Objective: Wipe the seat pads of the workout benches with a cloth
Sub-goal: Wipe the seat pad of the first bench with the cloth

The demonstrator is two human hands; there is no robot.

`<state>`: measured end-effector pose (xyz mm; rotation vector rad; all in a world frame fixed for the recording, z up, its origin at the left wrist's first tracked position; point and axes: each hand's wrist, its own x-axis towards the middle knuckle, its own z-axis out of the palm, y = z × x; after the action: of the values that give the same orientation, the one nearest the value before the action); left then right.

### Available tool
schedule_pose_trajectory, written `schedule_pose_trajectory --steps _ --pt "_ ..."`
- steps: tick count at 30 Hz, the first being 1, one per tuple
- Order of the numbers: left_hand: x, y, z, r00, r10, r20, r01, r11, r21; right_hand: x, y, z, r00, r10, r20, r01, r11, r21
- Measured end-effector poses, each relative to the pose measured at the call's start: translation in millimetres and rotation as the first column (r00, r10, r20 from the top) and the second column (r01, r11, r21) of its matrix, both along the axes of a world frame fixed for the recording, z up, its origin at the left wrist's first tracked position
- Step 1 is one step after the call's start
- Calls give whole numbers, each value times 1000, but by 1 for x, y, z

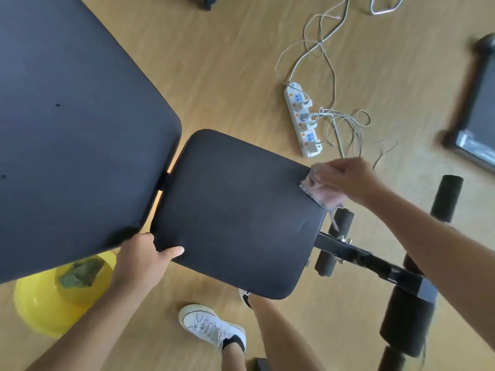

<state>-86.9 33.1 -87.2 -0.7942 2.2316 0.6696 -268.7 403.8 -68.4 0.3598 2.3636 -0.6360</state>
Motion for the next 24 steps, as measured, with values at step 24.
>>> schedule_pose_trajectory --steps 24 --pt "3 -14 -27 997 -68 43 70 997 -45 251 -56 -10 600 -792 113 800 596 -68"
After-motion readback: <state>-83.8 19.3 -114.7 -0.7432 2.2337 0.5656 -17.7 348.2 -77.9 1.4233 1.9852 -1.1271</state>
